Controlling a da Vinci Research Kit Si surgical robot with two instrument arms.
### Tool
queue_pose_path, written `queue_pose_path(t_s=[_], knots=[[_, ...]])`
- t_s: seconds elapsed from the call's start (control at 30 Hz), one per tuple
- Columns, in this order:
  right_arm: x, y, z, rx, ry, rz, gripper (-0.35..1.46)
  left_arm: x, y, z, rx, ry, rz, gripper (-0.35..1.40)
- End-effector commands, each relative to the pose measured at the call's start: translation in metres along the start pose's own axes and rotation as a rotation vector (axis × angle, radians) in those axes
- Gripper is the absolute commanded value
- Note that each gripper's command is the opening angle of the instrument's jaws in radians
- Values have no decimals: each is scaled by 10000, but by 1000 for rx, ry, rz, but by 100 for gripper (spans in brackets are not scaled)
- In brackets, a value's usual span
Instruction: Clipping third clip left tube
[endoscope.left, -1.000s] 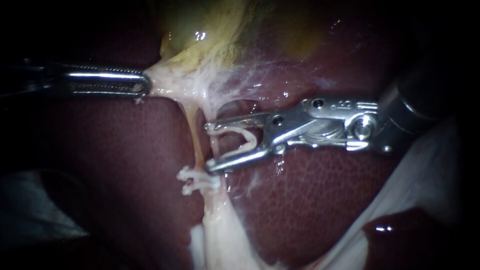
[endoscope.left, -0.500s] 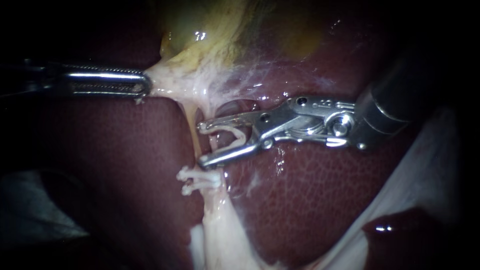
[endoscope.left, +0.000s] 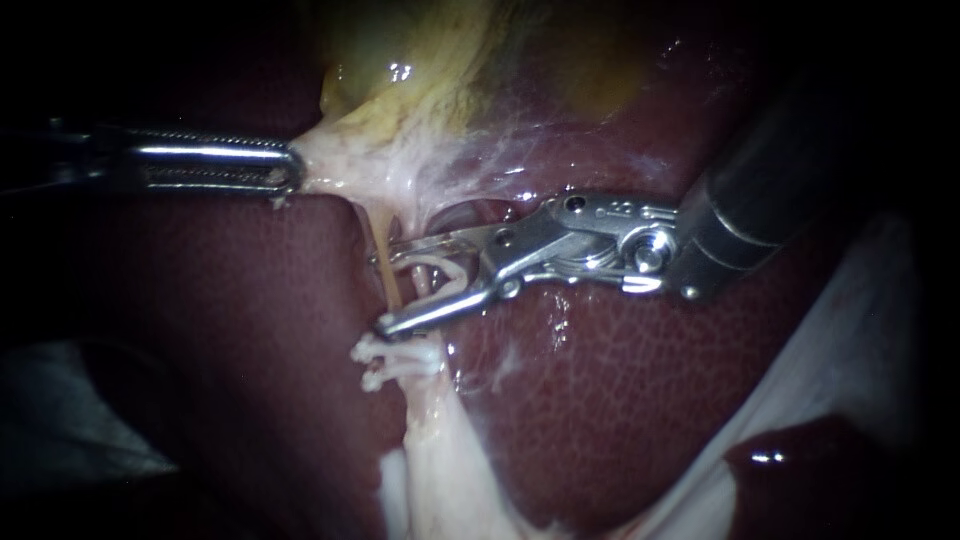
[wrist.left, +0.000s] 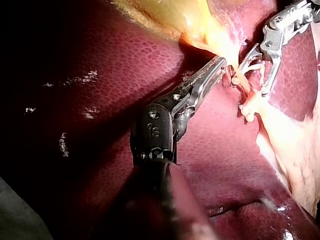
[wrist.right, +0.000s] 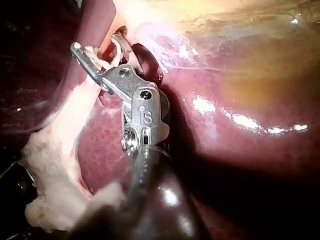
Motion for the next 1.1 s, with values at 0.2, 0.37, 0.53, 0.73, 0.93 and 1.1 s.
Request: queue_pose_path(t_s=[0.2, 0.37, 0.53, 0.73, 0.93, 1.1], knots=[[11, -2, 9, 22, 77, -2, 48, 0, 0, 0, 0, 0, 0, -35], [32, -16, 6, 43, 94, 4, 48, 1, 0, 0, 0, 0, 0, -35], [51, -34, 4, 58, 98, 8, 44, 1, 0, 0, 0, 0, 0, -35], [57, -37, 5, 64, 99, 9, 28, 1, 1, 0, 0, 0, 0, -35], [54, -32, 1, 65, 99, 9, -8, 1, 1, 0, 0, 0, 0, -35], [54, -33, 0, 71, 94, 49, -35, 1, 1, 0, 0, 0, 0, -35]])
